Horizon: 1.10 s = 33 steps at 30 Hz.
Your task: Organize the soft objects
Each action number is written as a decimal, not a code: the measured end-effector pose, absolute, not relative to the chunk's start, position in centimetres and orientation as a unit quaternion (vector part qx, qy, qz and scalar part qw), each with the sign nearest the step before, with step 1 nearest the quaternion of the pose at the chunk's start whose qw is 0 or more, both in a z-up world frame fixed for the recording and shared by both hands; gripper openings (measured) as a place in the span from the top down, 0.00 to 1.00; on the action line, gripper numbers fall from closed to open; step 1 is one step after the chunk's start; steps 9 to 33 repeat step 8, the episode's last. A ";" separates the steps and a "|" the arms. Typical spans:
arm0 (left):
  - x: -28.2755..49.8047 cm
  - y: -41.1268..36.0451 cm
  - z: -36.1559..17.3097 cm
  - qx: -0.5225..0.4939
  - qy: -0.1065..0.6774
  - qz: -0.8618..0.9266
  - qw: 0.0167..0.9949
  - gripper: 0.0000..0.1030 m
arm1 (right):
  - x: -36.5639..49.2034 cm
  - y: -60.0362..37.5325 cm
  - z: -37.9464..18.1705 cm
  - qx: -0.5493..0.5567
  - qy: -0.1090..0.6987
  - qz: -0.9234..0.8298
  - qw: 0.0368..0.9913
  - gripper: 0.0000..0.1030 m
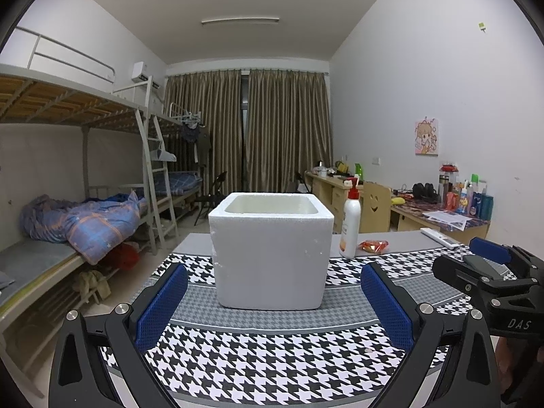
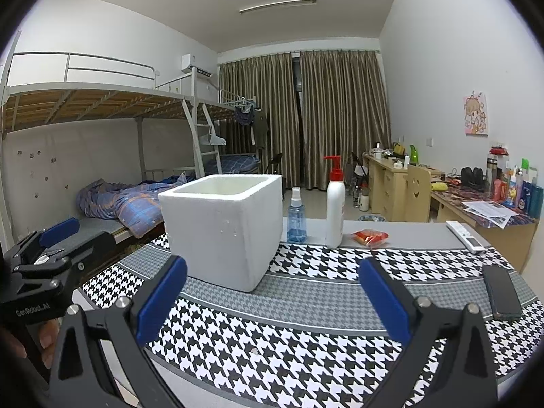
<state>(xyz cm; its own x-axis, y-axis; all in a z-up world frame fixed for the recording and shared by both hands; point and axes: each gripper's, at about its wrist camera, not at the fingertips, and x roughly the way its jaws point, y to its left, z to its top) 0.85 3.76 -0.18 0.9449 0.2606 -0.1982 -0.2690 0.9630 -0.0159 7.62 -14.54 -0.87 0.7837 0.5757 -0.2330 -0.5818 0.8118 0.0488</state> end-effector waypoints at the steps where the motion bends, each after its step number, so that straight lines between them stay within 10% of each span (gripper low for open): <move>1: 0.9 3.8 -0.2 -0.021 0.099 0.134 0.986 0.01 | 7.6 -14.6 -1.0 -0.012 0.120 0.307 0.944 0.01; 33: 1.0 3.6 -0.3 -0.023 0.102 0.133 0.986 0.01 | 7.6 -14.7 -1.4 -0.008 0.127 0.308 0.943 0.01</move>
